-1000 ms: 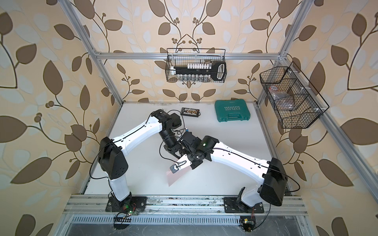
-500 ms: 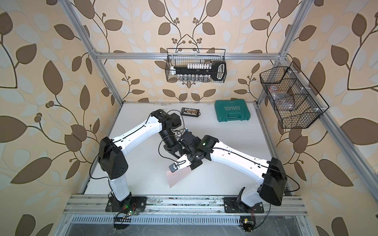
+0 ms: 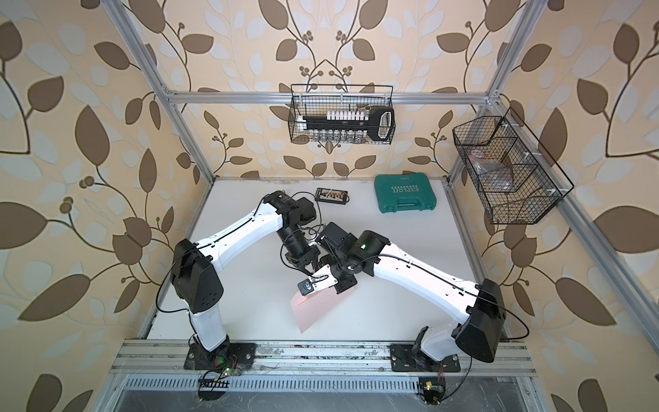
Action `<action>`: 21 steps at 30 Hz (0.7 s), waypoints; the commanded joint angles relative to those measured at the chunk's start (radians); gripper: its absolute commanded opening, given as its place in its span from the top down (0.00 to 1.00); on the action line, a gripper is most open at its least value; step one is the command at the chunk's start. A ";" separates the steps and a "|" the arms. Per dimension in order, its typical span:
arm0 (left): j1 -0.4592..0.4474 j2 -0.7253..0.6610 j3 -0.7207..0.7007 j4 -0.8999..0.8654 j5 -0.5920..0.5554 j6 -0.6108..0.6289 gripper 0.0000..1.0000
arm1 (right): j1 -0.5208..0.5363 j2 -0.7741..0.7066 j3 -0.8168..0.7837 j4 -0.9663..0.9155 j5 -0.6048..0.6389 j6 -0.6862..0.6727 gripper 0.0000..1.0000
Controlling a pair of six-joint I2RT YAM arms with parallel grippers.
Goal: Fold the letter paper in half and place it into the envelope
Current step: Place the letter paper in the envelope.
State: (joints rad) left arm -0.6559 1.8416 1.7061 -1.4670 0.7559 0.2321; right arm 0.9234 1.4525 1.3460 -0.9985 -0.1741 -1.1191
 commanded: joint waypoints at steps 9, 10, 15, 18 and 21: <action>-0.012 -0.014 0.026 -0.028 0.031 0.011 1.00 | 0.013 0.038 0.026 -0.023 -0.058 0.025 0.96; -0.014 -0.015 0.026 -0.028 0.034 0.012 1.00 | 0.016 0.042 0.025 -0.021 -0.055 0.027 0.96; -0.019 -0.020 0.024 -0.028 0.040 0.012 1.00 | 0.026 0.061 0.015 0.009 -0.049 0.036 0.97; -0.023 -0.025 0.021 -0.027 0.043 0.012 1.00 | 0.026 0.068 0.003 0.030 -0.045 0.039 0.98; -0.024 -0.030 0.014 -0.026 0.043 0.012 1.00 | 0.025 0.078 0.003 0.032 -0.044 0.041 0.99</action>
State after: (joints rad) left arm -0.6693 1.8416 1.7061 -1.4666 0.7601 0.2317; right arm 0.9424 1.5131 1.3544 -0.9760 -0.2062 -1.0950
